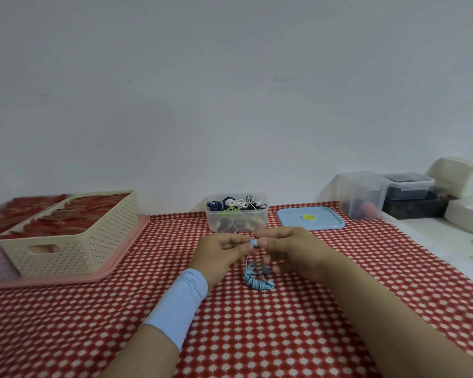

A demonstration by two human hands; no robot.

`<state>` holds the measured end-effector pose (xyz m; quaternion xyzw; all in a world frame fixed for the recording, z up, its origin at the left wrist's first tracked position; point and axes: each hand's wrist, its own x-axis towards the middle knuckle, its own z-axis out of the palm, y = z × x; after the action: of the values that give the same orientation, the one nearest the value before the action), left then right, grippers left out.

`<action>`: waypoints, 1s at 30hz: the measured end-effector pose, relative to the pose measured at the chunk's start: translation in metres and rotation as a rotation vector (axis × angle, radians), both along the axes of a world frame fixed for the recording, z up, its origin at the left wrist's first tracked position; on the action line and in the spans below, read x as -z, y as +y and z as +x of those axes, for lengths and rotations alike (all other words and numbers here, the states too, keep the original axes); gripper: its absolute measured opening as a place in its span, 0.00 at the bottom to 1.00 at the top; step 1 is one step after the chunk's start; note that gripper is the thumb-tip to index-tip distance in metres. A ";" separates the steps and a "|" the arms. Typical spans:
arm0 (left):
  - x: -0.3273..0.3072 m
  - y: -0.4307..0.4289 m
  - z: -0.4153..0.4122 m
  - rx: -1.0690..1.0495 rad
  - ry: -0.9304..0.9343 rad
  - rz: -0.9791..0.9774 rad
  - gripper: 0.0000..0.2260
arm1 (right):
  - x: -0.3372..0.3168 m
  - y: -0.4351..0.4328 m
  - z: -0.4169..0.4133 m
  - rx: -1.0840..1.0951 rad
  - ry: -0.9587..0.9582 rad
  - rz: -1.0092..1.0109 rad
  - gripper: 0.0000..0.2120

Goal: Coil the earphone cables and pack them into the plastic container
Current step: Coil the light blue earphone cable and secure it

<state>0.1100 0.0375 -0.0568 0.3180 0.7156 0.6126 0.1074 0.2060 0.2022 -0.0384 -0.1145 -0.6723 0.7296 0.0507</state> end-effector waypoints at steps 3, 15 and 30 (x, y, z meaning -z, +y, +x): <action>0.000 0.000 -0.001 0.044 -0.010 -0.018 0.06 | -0.001 0.002 0.001 -0.037 -0.040 0.000 0.12; -0.003 -0.006 -0.006 0.161 -0.014 -0.066 0.06 | -0.007 0.001 0.001 -0.113 -0.127 0.086 0.20; 0.001 0.004 -0.010 0.027 -0.013 -0.070 0.06 | -0.004 0.010 -0.002 0.148 -0.040 0.416 0.09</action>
<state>0.1001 0.0411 -0.0579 0.3196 0.7316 0.5877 0.1312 0.2044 0.2119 -0.0347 -0.1649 -0.7991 0.5669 0.1136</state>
